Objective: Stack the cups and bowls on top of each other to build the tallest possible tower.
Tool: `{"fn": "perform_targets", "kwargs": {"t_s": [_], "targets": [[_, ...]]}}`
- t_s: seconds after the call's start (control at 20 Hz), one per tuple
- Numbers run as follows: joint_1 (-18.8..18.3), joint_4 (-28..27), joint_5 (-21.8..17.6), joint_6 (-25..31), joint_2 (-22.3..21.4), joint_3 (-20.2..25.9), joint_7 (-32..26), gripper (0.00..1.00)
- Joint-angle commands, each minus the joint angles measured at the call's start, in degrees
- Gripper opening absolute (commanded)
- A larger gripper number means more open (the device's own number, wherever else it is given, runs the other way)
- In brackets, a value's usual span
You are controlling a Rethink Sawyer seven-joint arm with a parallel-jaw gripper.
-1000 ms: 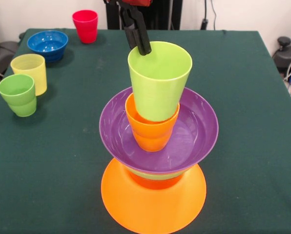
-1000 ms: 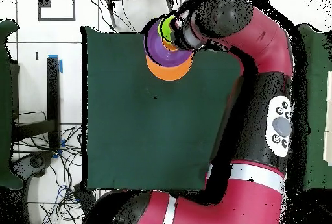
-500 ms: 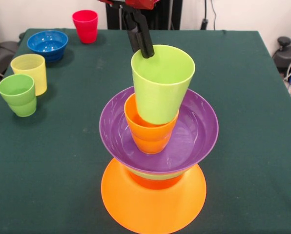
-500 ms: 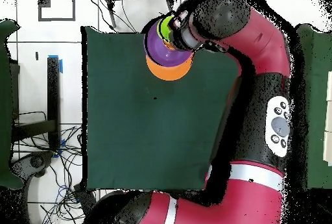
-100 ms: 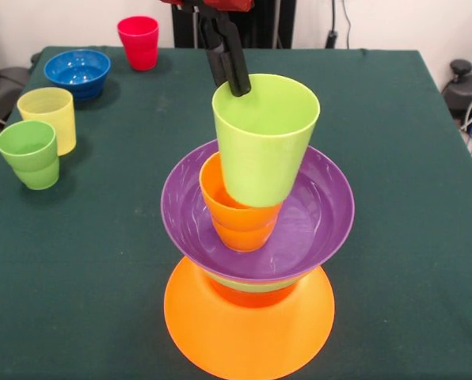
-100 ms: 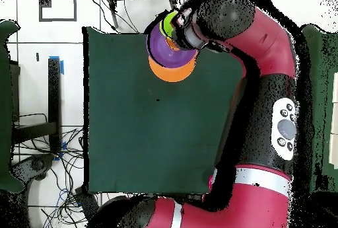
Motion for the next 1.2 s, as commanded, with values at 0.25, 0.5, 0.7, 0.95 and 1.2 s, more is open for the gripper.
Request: {"fn": "perform_targets", "kwargs": {"t_s": [0.25, 0.5, 0.7, 0.95, 1.2], "targets": [[-0.78, 6.05, -6.09, -1.94, 0.24, 5.84, -9.30, 0.00], [-1.03, 6.13, -6.48, -1.83, 0.16, 6.25, -9.23, 0.00], [-1.15, 6.12, -6.66, -1.46, 0.14, 6.46, -9.09, 0.00], [-1.24, 6.44, -6.80, -1.34, -0.03, 6.65, -9.06, 0.00], [-1.35, 6.46, -7.20, -1.47, 0.02, 6.76, -9.37, 0.00]]}}
